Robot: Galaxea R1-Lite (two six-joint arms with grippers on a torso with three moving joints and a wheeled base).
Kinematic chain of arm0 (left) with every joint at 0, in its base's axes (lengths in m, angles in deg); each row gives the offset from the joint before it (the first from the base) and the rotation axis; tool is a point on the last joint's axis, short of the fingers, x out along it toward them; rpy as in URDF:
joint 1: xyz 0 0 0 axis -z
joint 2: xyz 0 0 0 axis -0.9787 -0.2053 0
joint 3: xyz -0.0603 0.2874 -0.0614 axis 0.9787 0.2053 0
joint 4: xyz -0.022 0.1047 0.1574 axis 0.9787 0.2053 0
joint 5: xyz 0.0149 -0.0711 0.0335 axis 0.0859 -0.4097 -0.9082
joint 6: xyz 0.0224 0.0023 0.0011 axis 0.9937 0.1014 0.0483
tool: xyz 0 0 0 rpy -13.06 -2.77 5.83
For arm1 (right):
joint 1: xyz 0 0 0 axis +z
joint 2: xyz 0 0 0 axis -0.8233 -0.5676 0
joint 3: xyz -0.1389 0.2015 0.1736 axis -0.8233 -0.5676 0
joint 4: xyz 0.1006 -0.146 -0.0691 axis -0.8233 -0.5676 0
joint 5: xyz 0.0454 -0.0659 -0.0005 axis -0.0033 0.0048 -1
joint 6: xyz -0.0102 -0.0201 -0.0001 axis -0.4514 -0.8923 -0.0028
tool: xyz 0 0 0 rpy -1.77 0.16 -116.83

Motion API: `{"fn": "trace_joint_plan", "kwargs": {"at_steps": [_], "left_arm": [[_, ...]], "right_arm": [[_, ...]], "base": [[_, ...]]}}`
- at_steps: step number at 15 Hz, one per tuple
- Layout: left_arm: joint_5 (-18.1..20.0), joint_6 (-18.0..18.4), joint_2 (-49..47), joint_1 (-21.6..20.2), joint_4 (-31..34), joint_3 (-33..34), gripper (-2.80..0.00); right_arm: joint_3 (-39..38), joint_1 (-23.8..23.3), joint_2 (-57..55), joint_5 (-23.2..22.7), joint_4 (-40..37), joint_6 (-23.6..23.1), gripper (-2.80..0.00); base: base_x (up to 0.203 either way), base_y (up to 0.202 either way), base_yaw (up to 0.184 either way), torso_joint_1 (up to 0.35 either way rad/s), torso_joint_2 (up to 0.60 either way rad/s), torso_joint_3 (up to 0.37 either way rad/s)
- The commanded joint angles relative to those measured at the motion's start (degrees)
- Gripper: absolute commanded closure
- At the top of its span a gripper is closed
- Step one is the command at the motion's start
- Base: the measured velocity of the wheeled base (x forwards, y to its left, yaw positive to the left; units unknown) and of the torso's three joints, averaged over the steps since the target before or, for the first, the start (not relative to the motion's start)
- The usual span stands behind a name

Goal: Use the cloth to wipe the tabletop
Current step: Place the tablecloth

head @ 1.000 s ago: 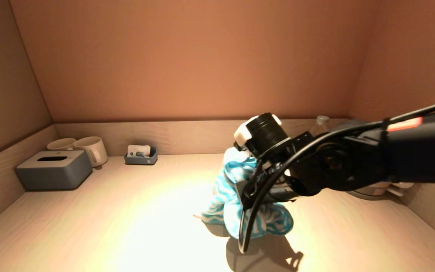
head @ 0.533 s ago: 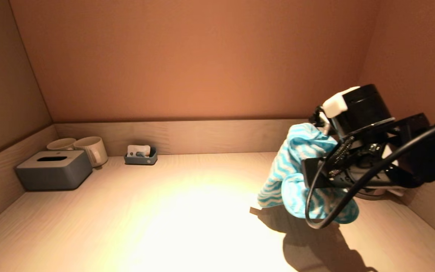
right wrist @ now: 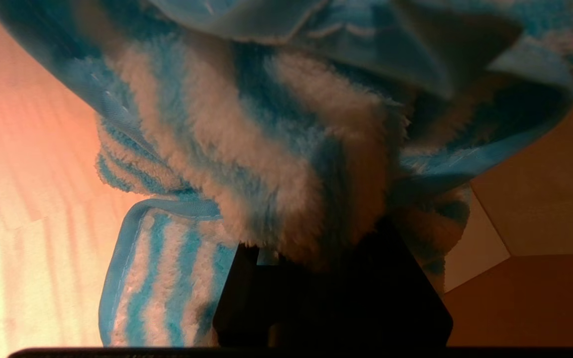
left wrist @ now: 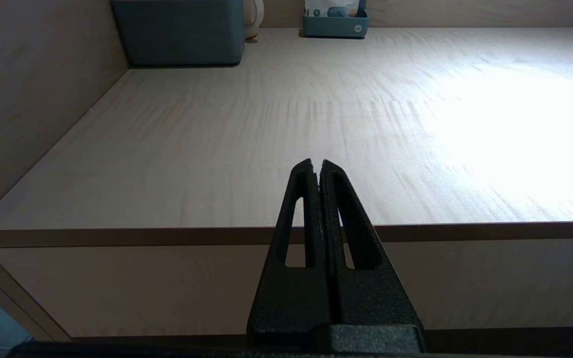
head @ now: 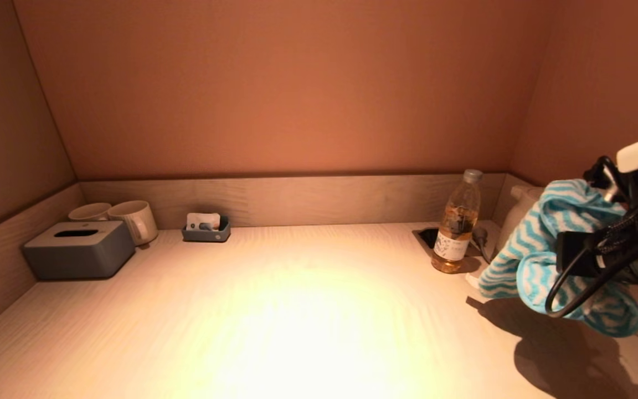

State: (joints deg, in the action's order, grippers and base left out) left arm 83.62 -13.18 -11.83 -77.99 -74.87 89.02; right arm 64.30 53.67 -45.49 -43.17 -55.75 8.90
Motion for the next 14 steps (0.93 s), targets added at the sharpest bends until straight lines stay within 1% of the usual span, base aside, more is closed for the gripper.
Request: {"fn": "trace_joint_plan", "kwargs": {"at_steps": [1, 2, 3, 6, 14], "left_arm": [[0.0, 0.0, 0.0, 0.0, 0.0, 0.0, 0.00], [0.0, 0.0, 0.0, 0.0, 0.0, 0.0, 0.00], [0.0, 0.0, 0.0, 0.0, 0.0, 0.0, 0.00], [0.0, 0.0, 0.0, 0.0, 0.0, 0.0, 0.00], [0.0, 0.0, 0.0, 0.0, 0.0, 0.0, 0.00]], "right_arm": [[-1.8, -3.6, 0.4, 0.0, 6.6, -1.8, 0.00], [-3.3, -5.6, 0.2, 0.0, 9.2, -2.5, 0.00], [-4.5, -6.4, -0.4, 0.0, 11.1, -3.4, 0.00], [-5.8, -7.0, -2.6, 0.2, 15.0, -4.3, 0.00], [-6.0, -9.4, -4.5, -0.3, 15.4, -4.1, 0.00]], "base": [[0.000, 0.000, 0.000, 0.000, 0.00, 0.000], [0.000, 0.000, 0.000, 0.000, 0.00, 0.000], [0.000, 0.000, 0.000, 0.000, 0.00, 0.000], [0.000, 0.000, 0.000, 0.000, 0.00, 0.000], [0.000, 0.000, 0.000, 0.000, 0.00, 0.000]]}}
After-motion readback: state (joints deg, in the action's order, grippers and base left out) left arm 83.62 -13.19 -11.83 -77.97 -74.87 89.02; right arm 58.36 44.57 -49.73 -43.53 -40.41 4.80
